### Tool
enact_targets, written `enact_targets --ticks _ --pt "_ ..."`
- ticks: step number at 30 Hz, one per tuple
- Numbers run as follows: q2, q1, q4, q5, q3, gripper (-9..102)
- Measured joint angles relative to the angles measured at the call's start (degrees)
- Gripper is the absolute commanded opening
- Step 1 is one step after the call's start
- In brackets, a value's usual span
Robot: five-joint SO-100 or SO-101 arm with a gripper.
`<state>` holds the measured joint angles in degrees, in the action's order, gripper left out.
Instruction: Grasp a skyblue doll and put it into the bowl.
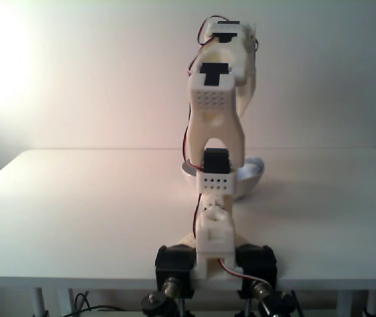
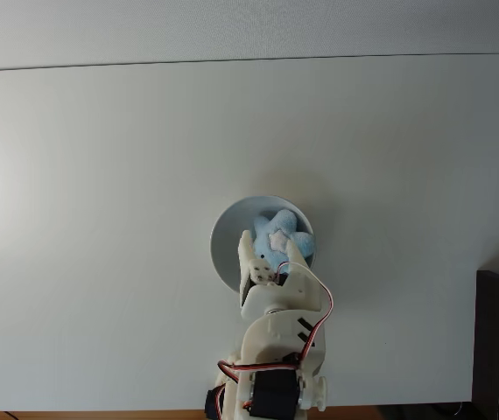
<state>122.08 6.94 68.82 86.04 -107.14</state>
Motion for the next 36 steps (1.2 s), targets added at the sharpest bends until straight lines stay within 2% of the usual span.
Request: enact_targets --ticks 3,6,13,17,24,36 --pt "0.00 -1.23 0.00 0.00 0.00 0" --pt "0.00 -2.81 -1.49 0.00 0.00 0" --pt "2.55 -4.04 -11.60 0.00 0.00 0" --pt "4.31 -4.48 -12.57 0.00 -1.05 0" --pt "23.91 -8.88 -12.92 -0.44 -17.14 0" --pt "52.56 -8.96 -12.92 -0.35 -43.68 0"
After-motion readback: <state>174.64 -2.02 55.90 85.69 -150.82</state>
